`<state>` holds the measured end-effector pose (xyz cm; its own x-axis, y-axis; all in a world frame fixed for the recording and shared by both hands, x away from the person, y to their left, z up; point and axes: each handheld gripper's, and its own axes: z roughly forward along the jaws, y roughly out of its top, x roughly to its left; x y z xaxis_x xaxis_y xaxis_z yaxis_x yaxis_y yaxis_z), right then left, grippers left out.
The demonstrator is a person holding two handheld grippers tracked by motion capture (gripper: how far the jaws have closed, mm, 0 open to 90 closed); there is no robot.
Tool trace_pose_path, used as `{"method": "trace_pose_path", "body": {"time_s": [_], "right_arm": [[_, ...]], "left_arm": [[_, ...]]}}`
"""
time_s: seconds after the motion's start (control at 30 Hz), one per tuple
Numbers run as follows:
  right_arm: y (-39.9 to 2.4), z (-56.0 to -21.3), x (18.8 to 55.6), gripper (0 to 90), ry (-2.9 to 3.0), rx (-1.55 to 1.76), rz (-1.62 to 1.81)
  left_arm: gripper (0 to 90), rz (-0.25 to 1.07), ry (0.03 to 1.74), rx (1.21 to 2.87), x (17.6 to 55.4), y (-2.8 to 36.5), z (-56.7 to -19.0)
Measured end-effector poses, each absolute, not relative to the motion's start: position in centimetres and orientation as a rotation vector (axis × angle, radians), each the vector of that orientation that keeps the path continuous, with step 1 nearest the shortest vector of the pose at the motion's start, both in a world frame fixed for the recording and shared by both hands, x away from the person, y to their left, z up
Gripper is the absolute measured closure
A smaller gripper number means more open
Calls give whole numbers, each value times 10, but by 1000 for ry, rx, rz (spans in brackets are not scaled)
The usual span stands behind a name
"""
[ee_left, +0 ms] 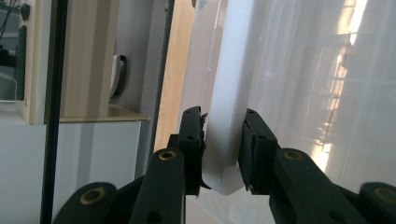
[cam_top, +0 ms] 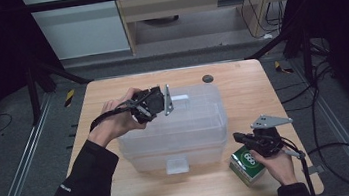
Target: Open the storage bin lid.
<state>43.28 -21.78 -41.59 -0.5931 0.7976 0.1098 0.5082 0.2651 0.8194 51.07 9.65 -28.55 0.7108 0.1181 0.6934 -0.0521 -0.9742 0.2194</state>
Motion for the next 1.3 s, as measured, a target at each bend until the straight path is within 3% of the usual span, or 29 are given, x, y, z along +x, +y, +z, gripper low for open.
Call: {"method": "trace_pose_path", "body": {"time_s": [0.37,1.17,1.3], "right_arm": [[-216,-417,431,900,2206,1188,1285],[-203,-409,429,900,2125,1135,1460],[-204,-411,429,900,2125,1145,1467]], "left_arm": [[708,1169,110,2655,520,98,-280],[689,1118,144,2656,530,100,-274],[587,1066,177,2627,528,102,-273]]}}
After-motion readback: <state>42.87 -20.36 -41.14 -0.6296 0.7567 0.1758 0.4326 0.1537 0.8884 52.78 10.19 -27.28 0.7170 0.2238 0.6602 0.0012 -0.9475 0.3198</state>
